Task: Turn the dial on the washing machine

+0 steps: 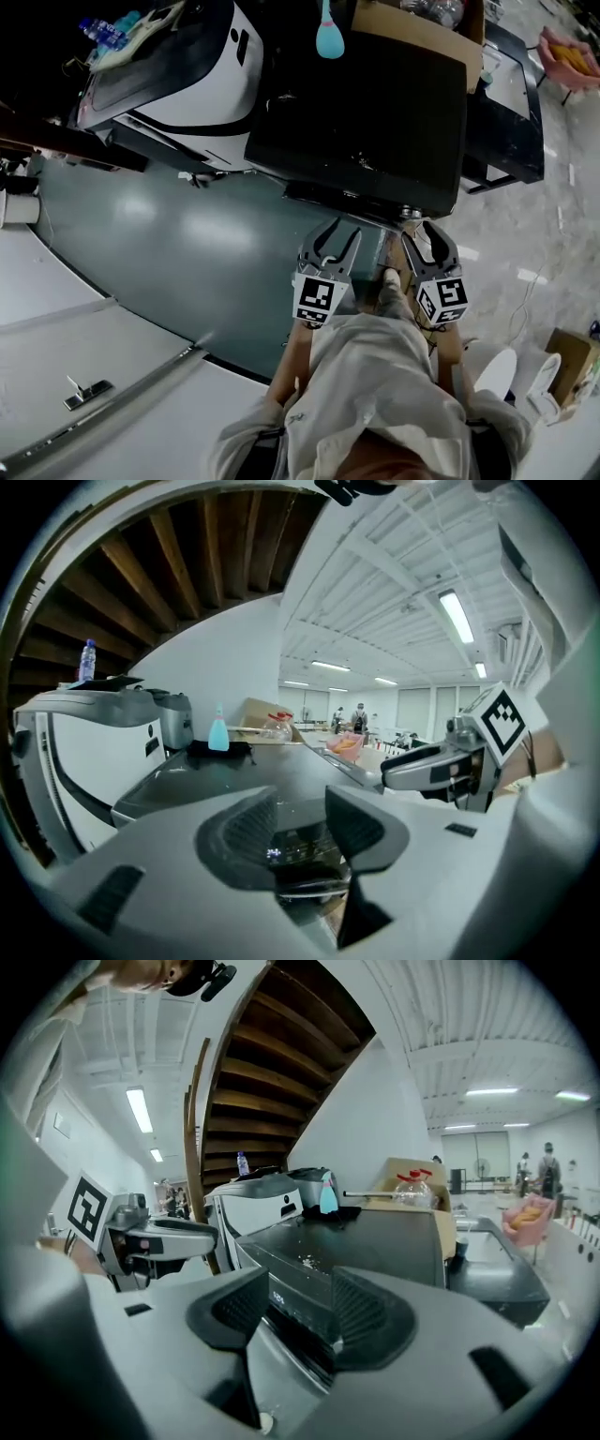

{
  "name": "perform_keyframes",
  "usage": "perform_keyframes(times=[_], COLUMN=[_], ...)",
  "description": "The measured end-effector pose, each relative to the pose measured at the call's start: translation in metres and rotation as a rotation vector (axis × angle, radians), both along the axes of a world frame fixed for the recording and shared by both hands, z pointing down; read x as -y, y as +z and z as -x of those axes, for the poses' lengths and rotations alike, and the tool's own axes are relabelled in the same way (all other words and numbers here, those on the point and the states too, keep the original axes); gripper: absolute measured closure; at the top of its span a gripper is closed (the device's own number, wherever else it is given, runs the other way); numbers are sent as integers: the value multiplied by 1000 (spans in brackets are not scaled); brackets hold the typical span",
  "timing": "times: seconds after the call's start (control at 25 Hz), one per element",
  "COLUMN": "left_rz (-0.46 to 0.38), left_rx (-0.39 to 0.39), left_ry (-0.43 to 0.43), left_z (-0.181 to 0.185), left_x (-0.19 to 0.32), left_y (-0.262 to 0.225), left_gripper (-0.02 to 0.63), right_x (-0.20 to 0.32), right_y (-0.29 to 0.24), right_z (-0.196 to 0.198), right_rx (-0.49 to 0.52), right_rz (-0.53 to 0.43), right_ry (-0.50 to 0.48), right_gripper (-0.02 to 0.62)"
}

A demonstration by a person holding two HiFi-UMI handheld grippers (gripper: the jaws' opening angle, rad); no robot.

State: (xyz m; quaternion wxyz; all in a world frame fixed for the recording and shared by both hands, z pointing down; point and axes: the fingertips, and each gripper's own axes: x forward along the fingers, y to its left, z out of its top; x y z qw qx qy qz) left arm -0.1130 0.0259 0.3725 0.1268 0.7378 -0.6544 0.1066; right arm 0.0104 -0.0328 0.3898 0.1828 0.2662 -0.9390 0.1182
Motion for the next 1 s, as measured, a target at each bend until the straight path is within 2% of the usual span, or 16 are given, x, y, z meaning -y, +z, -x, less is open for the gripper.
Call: perform_keyframes(times=[0.44, 0.68, 1.0], left_rz=[22, 30, 70], left_rx=[-32, -36, -43], left_ry=[273, 344, 384], left_z=[21, 14, -7], left_x=[-4, -5, 3], left_y=[-7, -13, 5], left_gripper=[443, 443, 443], right_x=[-39, -48, -40], right_y=[-5, -15, 2], right_z=[-6, -11, -30], right_rx=[-60, -64, -97], right_rz=[34, 24, 19], right_ry=[321, 405, 466], right_gripper=[385, 383, 380])
